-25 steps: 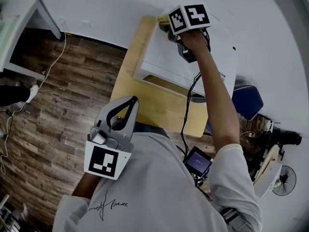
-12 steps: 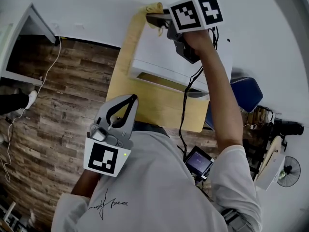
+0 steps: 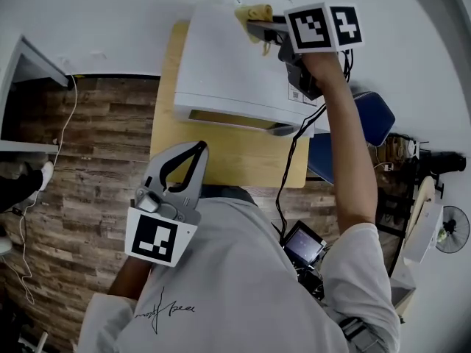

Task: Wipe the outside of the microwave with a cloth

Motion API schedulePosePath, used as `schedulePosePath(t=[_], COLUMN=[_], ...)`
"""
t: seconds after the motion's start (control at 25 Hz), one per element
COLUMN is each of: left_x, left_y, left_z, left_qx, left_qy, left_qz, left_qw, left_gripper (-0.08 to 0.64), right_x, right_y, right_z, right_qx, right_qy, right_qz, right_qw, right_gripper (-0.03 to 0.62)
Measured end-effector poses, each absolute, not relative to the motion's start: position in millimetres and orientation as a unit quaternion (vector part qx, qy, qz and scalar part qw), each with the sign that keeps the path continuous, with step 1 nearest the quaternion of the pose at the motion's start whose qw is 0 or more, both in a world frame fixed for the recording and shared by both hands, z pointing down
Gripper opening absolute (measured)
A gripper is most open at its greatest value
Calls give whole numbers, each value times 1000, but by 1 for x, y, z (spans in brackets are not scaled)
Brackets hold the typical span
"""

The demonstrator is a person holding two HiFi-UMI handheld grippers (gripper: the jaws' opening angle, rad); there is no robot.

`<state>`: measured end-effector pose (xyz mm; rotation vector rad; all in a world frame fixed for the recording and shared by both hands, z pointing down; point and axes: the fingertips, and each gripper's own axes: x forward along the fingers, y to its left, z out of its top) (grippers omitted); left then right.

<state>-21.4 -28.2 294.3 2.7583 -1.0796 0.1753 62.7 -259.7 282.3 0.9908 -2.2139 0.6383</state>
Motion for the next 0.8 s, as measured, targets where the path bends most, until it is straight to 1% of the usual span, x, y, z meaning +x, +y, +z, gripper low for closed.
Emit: schedulePosePath(t=[0.48, 0.6, 0.8], left_x=[29, 39, 51], left_y=[-29, -30, -34], left_z=[294, 295, 296], left_qx=[945, 947, 950], left_qy=[-310, -301, -291], left_qz=[61, 62, 65], left_qw=[90, 90, 92], left_gripper=[-6, -6, -6], right_x=[206, 243, 306], right_y=[-240, -234, -224], right_z=[299, 311, 331], right_qx=[467, 491, 537], right_qy=[-779, -757, -709], right_qz=[292, 299, 293], right_qw=[300, 311, 351], right_gripper=[121, 121, 121])
